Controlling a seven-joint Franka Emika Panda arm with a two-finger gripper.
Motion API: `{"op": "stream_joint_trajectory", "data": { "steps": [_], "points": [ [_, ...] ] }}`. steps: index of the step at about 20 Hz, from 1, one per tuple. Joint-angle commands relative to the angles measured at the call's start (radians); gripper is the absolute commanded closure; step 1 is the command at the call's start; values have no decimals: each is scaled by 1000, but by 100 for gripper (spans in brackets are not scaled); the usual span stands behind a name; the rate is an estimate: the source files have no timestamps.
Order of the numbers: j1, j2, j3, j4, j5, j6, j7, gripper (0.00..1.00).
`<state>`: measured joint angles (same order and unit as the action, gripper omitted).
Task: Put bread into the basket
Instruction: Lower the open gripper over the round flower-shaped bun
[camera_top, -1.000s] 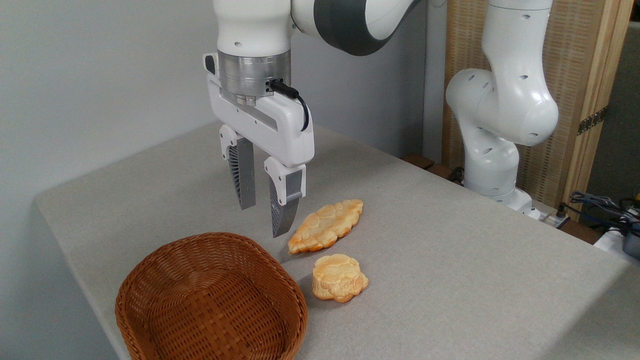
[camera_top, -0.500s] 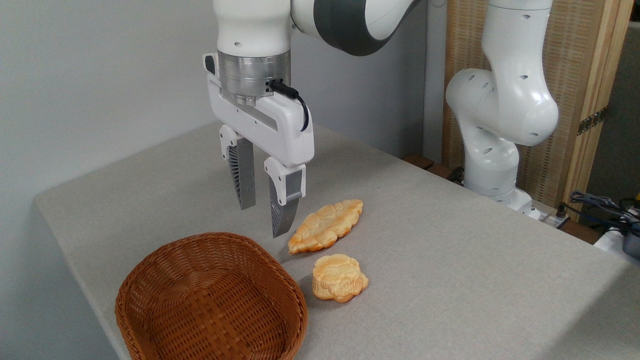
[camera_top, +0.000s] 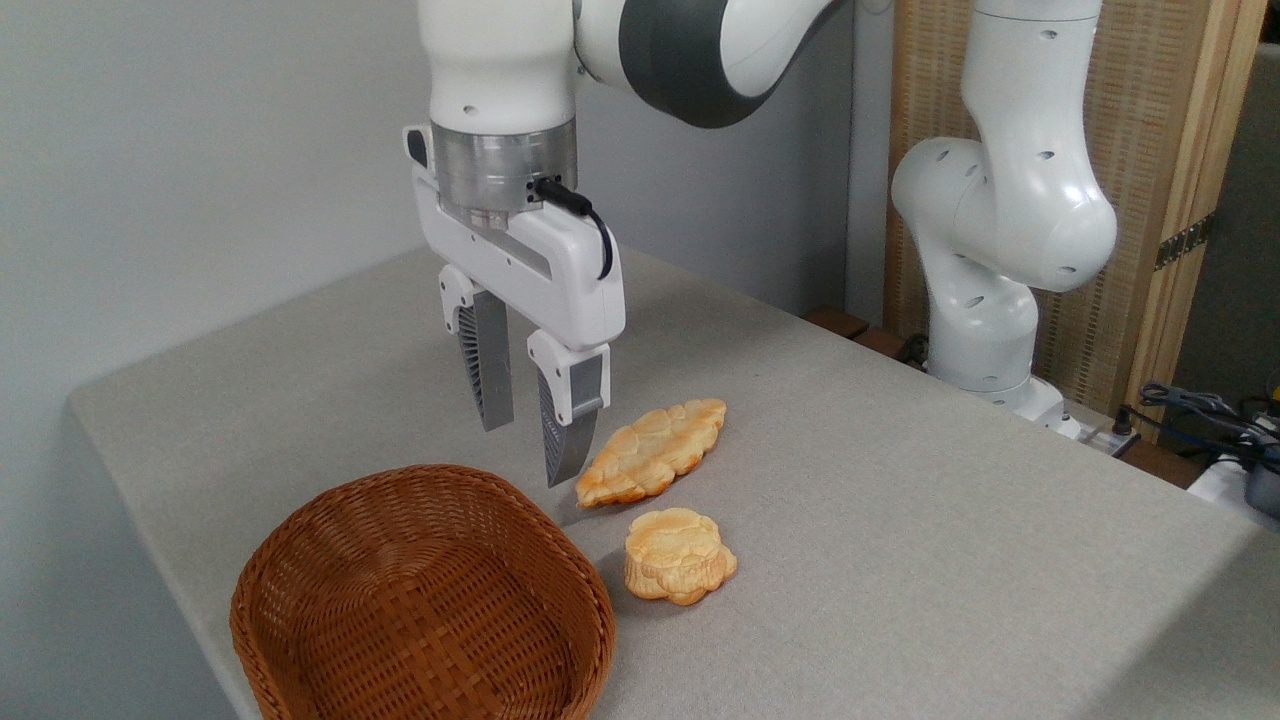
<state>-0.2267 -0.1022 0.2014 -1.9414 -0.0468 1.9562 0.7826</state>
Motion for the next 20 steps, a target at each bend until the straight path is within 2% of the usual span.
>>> {"op": "stream_joint_trajectory", "data": {
  "steps": [1, 7, 8, 11, 13, 17, 20],
  "points": [
    [-3, -10, 1, -33, -10, -3, 15, 0],
    [4, -30, 12, -137, 1, -2, 30, 0],
    [10, -36, 12, -152, 16, -2, 49, 0],
    [12, -45, 15, -191, 119, 4, 87, 0],
    [12, -45, 33, -191, 146, 7, 95, 0],
    [12, -45, 59, -195, 150, 7, 159, 0],
    [12, -37, 59, -211, 151, 13, 162, 0]
  ]
}}
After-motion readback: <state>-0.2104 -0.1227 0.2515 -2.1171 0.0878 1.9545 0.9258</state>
